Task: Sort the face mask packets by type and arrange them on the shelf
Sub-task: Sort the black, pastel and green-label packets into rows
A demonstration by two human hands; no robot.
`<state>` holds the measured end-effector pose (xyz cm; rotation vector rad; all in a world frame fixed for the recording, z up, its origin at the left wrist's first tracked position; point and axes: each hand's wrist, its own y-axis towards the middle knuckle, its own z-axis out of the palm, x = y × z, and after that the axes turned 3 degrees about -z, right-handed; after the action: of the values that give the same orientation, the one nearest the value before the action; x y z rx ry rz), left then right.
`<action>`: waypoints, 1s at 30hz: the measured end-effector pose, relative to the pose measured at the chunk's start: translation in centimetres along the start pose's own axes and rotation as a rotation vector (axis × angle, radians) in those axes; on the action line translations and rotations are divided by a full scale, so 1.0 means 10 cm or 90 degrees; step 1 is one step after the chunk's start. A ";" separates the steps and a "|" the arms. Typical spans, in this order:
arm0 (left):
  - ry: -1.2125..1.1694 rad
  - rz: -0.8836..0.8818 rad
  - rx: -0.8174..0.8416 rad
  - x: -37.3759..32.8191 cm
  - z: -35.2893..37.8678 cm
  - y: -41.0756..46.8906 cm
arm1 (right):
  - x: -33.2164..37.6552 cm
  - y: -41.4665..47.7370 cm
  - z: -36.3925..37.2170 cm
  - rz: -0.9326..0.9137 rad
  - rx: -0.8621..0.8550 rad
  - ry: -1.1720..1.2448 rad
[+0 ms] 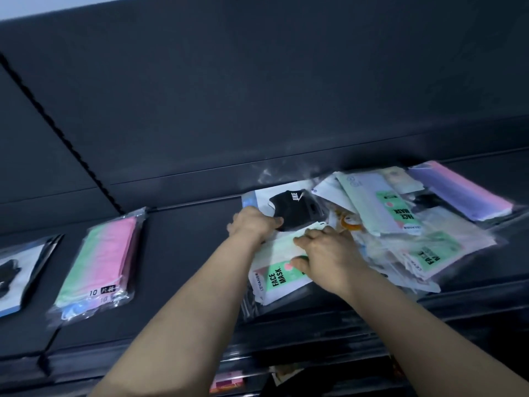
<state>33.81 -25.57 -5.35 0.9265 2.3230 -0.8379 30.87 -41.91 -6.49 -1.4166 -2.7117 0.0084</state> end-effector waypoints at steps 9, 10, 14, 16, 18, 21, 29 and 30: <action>-0.253 -0.058 0.047 0.03 -0.08 -0.02 | -0.09 -0.06 -0.01 0.000 -0.024 0.098; -0.271 -0.053 0.069 0.03 -0.08 -0.01 | -0.10 -0.07 -0.01 0.003 -0.023 0.107; -0.103 0.041 -0.052 0.07 -0.25 0.02 | -0.08 -0.14 0.03 0.009 -0.047 0.087; 0.033 0.110 -0.182 0.09 -0.48 -0.04 | -0.10 -0.17 0.04 0.019 -0.054 0.072; 0.036 0.206 -0.291 0.10 -0.78 -0.13 | -0.11 -0.16 0.02 0.034 -0.047 0.078; -0.023 0.374 -0.307 0.09 -1.18 -0.19 | -0.12 -0.08 -0.08 0.060 -0.043 0.110; -0.206 0.384 0.001 0.23 -1.69 -0.32 | 0.01 0.10 -0.32 0.069 -0.186 0.544; -0.223 0.384 0.039 0.23 -1.72 -0.34 | 0.04 0.11 -0.34 0.051 -0.188 0.601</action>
<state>26.13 -14.60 6.21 1.2944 1.5956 -0.7364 31.76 -41.05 -3.06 -1.1481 -1.9038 -0.8485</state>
